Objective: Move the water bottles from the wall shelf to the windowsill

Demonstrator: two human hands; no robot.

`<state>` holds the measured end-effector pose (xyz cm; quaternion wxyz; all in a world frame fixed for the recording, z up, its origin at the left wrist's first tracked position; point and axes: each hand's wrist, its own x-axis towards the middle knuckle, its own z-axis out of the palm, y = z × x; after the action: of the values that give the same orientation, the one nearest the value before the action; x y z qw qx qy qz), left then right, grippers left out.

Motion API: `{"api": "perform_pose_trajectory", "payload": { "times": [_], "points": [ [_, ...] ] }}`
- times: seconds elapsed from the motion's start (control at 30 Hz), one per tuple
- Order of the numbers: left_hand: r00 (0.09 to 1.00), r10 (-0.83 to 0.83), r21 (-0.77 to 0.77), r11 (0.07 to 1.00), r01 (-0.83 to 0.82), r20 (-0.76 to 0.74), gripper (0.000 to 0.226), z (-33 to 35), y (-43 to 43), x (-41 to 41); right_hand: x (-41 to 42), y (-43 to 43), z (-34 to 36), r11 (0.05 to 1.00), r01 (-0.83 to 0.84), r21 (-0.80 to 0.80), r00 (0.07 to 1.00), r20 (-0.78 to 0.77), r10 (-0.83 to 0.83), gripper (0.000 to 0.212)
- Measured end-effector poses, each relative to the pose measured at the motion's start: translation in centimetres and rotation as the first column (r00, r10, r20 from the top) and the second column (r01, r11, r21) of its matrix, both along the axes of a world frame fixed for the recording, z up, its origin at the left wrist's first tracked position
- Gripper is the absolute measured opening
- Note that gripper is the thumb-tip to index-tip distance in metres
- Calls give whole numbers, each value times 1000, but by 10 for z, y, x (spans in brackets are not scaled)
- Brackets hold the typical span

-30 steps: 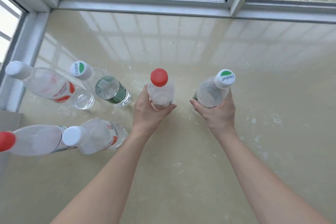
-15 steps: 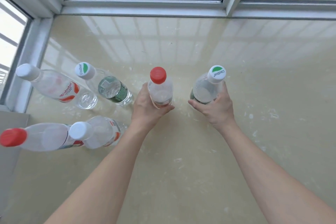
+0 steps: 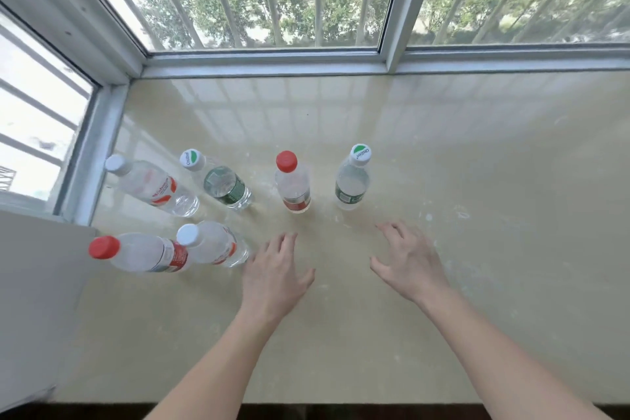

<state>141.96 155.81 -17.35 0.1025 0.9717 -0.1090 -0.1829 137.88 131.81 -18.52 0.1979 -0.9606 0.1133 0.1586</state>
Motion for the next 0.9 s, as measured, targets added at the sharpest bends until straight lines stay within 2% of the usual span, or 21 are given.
{"api": "perform_pose_trajectory", "payload": {
  "times": [0.13,0.33,0.6,0.77,0.9],
  "points": [
    [988,-81,14,997,79,130,68,49,-6,-12,-19,10,45,997,-33,-70,984,174,45,49],
    [942,-139,7,990,144,306,61,155,-8,-14,-21,27,147,992,-15,-128,950,307,54,49],
    [840,-74,-75,988,134,537,55,282,6,2,2,39,273,979,23,-203,851,517,87,47],
    [758,-125,-26,983,184,640,65,337,12,19,20,38,333,961,32,-274,808,573,137,49],
    [727,-129,-39,977,210,674,68,361,9,26,20,38,361,953,51,-300,783,604,148,44]
  ]
}}
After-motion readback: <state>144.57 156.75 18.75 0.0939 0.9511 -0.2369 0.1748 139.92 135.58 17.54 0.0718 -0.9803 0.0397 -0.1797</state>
